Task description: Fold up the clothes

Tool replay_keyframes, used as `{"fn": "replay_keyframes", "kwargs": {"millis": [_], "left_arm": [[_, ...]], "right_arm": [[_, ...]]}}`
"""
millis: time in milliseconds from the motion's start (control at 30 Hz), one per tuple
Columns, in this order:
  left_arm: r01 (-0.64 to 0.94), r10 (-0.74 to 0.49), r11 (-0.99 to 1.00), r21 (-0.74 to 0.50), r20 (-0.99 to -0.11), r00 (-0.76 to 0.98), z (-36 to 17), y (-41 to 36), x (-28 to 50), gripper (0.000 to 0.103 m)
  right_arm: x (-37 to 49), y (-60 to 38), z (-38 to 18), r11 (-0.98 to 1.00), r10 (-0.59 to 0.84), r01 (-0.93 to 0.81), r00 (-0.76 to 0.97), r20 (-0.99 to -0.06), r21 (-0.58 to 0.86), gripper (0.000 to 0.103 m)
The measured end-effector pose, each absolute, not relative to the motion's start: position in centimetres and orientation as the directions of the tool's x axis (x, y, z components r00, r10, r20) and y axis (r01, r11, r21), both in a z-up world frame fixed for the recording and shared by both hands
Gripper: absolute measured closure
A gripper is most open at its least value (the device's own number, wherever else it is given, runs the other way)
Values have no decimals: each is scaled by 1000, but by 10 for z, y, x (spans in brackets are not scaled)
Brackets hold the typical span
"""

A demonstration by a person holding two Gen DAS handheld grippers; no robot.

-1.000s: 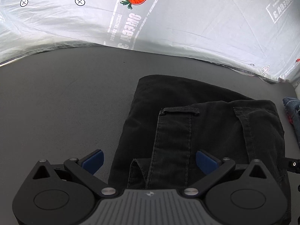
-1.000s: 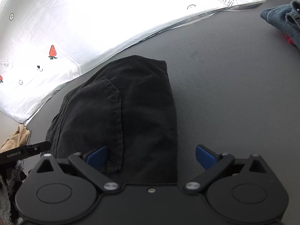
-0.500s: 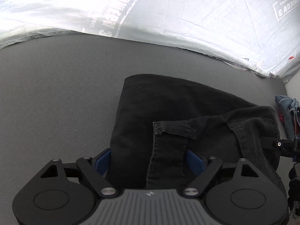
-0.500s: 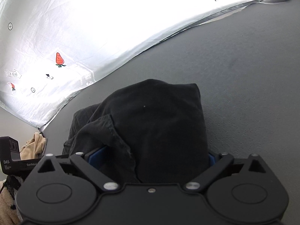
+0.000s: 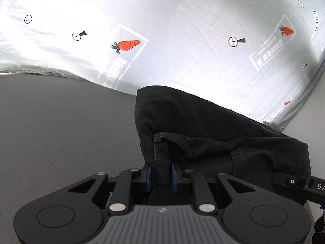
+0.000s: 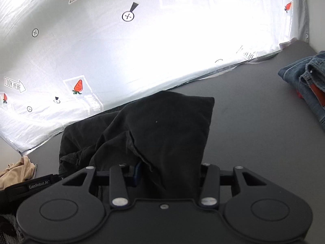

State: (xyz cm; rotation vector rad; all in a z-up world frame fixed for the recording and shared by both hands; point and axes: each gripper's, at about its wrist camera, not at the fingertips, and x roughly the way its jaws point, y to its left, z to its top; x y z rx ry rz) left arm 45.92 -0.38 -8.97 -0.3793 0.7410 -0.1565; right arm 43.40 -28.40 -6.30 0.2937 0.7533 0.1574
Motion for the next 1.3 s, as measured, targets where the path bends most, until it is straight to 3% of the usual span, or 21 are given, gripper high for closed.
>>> {"fn": "replay_keyframes", "kwargs": {"millis": [233,367,500,633,700,833,1000,1300], "left_arm": [[197,-367,912,-360,-500,784,-27,-69,421,83],[237,-387,906,-351,-458,801,-37,-148,397,83],[206,-313,938,-277,-432,845,-54,-265,364,83],[155,-292,930,-334,-411,864,-56,-357,342,83],[132,-310,905,-404,-416,855,-47,-398,346,83],[165,-314,919,-357,-413,855,-24,-468,359,83],[182,-336,906,-381,-390,857,-17,-530,391,83],[126,-273,941,-313,-488,829,-45,-594,485,83]], "right_arm": [[367,-358,5,940,136,69,822,-553,333,58],[337,-426,23,938,111,74,862,-494,339,58],[338,-526,34,928,137,55,869,-475,368,58],[336,-613,42,952,146,-5,886,-440,306,58],[338,-655,47,956,137,-4,889,-437,293,58],[353,-727,62,964,121,-1,894,-431,268,58],[397,-801,63,961,131,-17,907,-399,276,57],[519,-851,36,976,160,-72,880,-446,207,56]]}}
